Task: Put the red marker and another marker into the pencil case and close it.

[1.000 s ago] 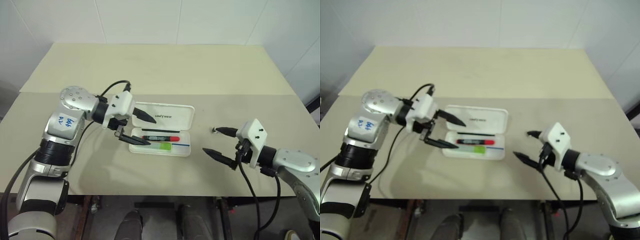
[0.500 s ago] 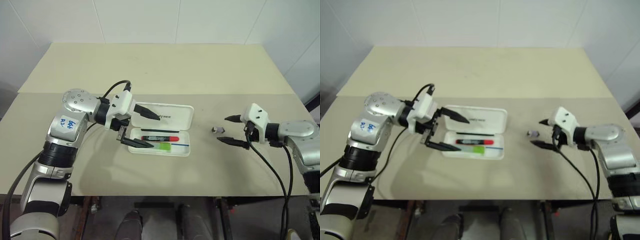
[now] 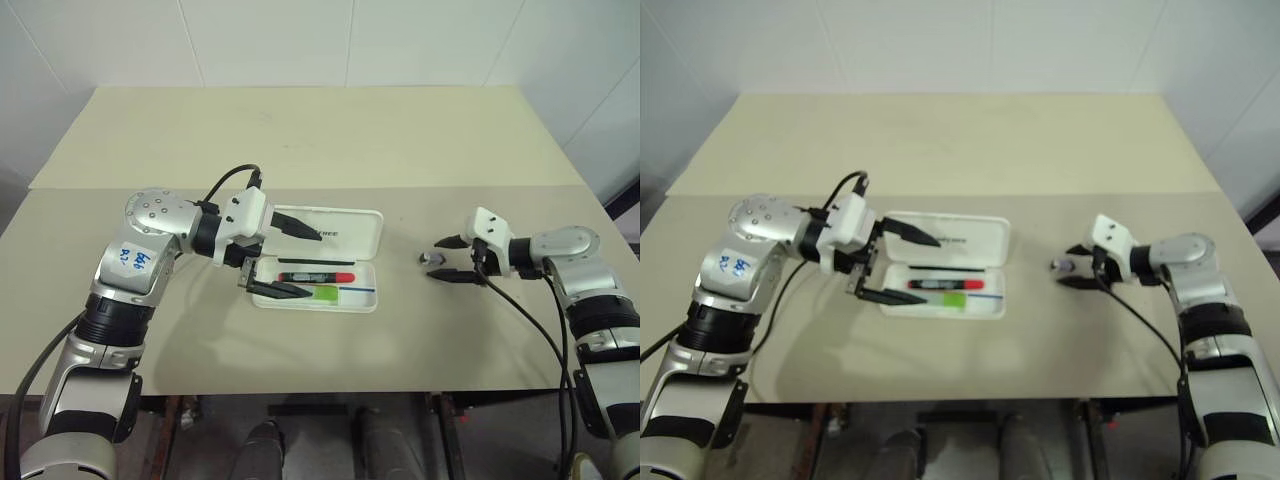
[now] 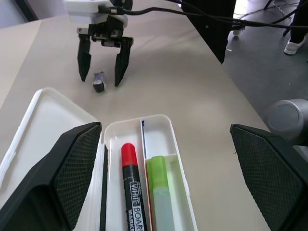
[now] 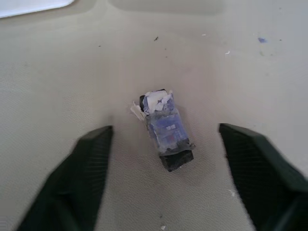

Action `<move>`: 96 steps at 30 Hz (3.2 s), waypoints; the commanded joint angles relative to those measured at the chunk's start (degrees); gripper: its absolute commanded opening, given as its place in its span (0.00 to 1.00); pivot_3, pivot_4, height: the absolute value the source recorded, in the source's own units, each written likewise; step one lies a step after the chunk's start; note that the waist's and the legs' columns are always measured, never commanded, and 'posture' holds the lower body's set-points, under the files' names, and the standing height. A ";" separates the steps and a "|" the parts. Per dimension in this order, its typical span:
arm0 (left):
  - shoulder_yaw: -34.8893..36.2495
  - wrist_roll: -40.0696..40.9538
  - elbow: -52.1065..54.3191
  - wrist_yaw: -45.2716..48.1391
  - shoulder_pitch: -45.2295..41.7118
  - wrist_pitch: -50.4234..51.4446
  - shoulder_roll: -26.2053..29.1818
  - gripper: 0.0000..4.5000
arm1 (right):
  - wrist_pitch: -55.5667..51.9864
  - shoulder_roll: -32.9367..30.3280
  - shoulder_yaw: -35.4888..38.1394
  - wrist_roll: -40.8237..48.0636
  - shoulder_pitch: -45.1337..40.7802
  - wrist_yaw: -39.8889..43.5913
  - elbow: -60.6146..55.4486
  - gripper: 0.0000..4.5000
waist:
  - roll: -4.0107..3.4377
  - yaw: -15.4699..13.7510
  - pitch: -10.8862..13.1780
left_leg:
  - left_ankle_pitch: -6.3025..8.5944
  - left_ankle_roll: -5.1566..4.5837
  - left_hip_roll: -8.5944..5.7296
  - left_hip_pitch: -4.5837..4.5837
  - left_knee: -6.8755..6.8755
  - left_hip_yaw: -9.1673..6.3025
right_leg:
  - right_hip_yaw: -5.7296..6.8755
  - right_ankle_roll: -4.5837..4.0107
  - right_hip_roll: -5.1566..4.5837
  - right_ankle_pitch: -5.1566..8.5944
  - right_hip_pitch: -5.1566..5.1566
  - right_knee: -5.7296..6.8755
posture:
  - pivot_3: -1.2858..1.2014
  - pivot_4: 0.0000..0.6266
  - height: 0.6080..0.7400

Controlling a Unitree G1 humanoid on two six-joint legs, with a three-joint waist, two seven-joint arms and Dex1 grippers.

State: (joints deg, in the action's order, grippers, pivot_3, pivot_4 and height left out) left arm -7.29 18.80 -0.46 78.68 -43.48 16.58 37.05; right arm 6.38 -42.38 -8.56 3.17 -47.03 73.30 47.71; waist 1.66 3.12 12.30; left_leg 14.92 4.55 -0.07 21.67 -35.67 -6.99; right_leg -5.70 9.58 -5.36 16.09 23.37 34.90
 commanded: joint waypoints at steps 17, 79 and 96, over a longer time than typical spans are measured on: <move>1.34 0.93 0.79 -0.40 1.08 -2.71 1.21 1.00 | -9.35 1.63 6.63 6.21 10.66 -3.45 -24.07 0.08 | -0.02 0.18 0.00 | -0.01 0.01 0.00 -0.02 -0.03 -0.01 | -0.02 0.01 0.01 -0.02 0.03 0.11 | 0.52 0.24 1.00; 3.69 0.20 -4.47 0.54 3.70 -7.45 5.30 1.00 | -39.67 0.67 16.00 23.85 28.96 -20.26 -78.99 1.00 | -0.01 -1.46 0.00 | 0.01 -0.02 0.01 0.03 0.10 -0.02 | -0.01 -0.02 0.01 -0.01 0.04 -0.10 | 0.52 0.24 1.00; 8.80 3.21 -6.87 1.87 6.91 -7.21 7.80 0.29 | -39.21 -0.33 17.15 27.08 31.95 -24.01 -81.66 1.00 | -0.01 -1.42 0.00 | 0.01 -0.02 0.02 0.04 0.12 -0.02 | -0.01 -0.03 0.01 -0.01 0.04 -0.14 | 0.52 0.24 1.00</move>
State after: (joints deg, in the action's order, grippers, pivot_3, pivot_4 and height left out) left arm -0.40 20.85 -7.63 80.03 -36.59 9.90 43.75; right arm -33.80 -42.04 7.25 29.39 -14.73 49.18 -32.19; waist 1.66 1.70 12.30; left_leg 14.93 4.53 -0.05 21.71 -35.56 -7.01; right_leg -5.71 9.55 -5.35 16.09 23.40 34.76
